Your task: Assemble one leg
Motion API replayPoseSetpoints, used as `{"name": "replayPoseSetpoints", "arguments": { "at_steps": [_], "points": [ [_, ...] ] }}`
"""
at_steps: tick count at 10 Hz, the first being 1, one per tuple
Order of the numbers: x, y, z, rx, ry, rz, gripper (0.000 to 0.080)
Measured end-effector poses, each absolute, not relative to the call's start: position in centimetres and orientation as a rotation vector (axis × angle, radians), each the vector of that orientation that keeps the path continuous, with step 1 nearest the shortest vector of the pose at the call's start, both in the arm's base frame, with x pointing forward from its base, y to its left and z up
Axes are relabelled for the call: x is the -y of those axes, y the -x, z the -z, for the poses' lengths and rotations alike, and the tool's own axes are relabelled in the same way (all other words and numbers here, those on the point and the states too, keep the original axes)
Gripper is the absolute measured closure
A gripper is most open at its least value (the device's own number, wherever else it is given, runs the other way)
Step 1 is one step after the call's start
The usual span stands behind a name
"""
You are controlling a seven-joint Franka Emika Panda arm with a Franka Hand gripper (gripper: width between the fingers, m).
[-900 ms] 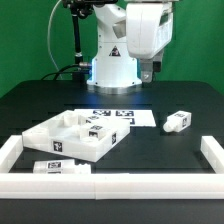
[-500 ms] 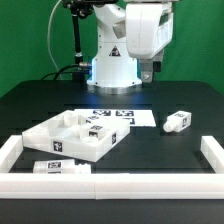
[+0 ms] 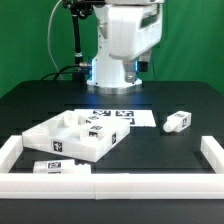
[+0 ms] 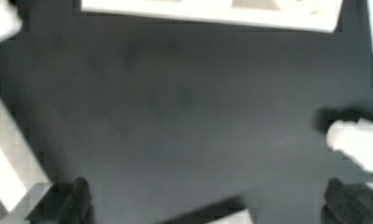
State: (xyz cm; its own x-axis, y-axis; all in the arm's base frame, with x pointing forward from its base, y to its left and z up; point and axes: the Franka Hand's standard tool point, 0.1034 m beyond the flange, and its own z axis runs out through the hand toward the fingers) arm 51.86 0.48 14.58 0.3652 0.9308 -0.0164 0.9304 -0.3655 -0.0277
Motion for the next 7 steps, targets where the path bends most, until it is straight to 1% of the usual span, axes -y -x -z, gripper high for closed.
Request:
{"name": "replayPoseSetpoints", "arguments": {
  "at_steps": [1,2,3,4,6,7],
  "points": [
    [1.2,-50.6,-14.0,1.773,2.582,-0.041,0.0149],
    [3.5,-49.8,-13.1,1.776,2.565,-0.067,0.0149],
    [5.7,-49.6,-11.9,1.793,2.527,-0.087,0.0149],
    [7.4,-50.0,-10.7,1.77,2.511,-0.106,0.0149],
    [6.5,-50.2,-11.2,1.755,2.532,-0.097,0.0149],
    [6.7,-50.2,-11.0,1.749,2.533,-0.101,0.0149]
  ]
}}
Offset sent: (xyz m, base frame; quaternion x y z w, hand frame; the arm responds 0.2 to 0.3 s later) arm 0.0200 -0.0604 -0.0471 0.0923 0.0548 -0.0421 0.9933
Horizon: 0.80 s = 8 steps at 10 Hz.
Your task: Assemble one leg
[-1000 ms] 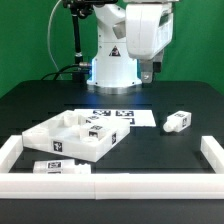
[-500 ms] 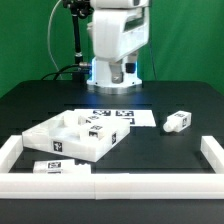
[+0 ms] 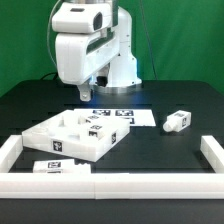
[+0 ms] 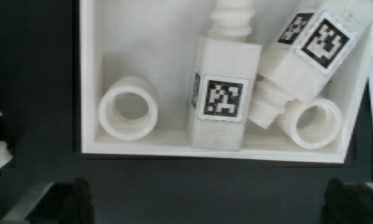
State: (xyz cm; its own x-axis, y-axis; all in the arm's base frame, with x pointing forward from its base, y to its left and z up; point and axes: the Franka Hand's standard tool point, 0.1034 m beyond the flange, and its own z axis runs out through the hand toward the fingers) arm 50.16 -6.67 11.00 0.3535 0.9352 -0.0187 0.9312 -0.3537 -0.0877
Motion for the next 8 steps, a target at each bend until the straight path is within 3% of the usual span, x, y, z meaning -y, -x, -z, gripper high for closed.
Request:
{"name": "replayPoseSetpoints", "arguments": {
  "at_steps": [1,4,8],
  "points": [
    [6.8,-50.1,-10.9,1.745,2.534,-0.103,0.0149],
    [10.8,-51.8,-8.3,1.755,2.525,-0.103,0.0149],
    [12.3,-50.9,-4.5,1.725,2.506,-0.131,0.0149]
  ]
}}
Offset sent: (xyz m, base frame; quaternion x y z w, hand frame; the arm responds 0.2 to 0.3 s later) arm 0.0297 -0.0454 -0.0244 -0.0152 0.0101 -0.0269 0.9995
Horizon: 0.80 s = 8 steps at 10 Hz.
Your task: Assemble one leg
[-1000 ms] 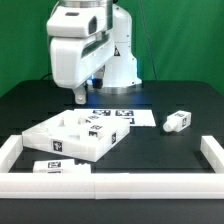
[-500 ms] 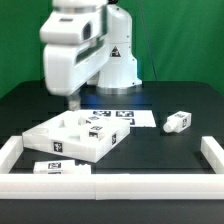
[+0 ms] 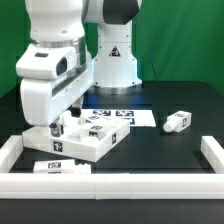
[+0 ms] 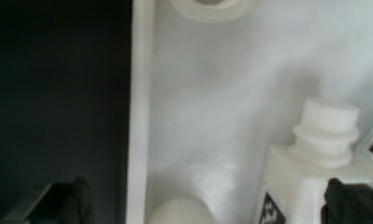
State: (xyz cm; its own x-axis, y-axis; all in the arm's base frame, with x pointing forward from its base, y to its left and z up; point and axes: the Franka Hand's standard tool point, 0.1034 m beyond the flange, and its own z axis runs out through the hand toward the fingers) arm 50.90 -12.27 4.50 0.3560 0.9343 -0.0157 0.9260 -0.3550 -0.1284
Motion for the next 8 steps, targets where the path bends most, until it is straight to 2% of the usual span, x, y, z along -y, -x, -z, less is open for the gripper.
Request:
{"name": "replayPoseSetpoints", "arguments": {
  "at_steps": [3,8],
  "points": [
    [13.3,-50.2,-3.5,1.71,2.494,-0.146,0.0149],
    [13.6,-50.1,-3.3,1.716,2.479,-0.156,0.0149]
  ]
}}
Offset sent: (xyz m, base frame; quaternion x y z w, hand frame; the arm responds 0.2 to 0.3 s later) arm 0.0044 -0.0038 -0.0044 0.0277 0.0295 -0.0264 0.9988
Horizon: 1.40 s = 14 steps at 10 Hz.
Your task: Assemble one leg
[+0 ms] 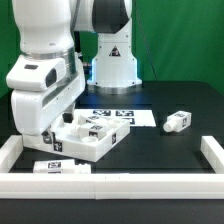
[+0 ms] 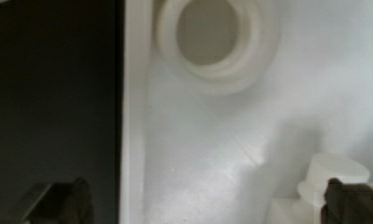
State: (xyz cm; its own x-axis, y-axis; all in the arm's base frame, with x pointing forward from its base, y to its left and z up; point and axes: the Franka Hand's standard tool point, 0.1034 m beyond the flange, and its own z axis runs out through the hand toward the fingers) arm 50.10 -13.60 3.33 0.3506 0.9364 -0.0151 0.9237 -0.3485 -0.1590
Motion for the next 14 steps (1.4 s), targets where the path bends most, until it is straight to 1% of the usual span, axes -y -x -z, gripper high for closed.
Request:
{"name": "replayPoseSetpoints", "arguments": {
  "at_steps": [2,5,7,8,9,10,11,13,14],
  "points": [
    [14.3,-50.9,-3.3,1.742,2.512,-0.1,0.0149],
    [14.7,-50.5,-1.0,1.725,2.525,-0.091,0.0149],
    [14.4,-50.1,-0.7,1.719,2.52,-0.099,0.0149],
    [14.4,-50.1,-0.7,1.719,2.52,-0.1,0.0196],
    [14.4,-50.1,-0.7,1.719,2.52,-0.1,0.0196],
    [14.4,-50.1,-0.7,1.719,2.52,-0.1,0.038],
    [14.4,-50.1,-0.7,1.719,2.52,-0.1,0.038],
    [14.7,-50.1,-0.8,1.695,2.539,-0.095,0.0729],
    [15.2,-50.1,-1.1,1.626,2.601,-0.083,0.0729]
  ]
}}
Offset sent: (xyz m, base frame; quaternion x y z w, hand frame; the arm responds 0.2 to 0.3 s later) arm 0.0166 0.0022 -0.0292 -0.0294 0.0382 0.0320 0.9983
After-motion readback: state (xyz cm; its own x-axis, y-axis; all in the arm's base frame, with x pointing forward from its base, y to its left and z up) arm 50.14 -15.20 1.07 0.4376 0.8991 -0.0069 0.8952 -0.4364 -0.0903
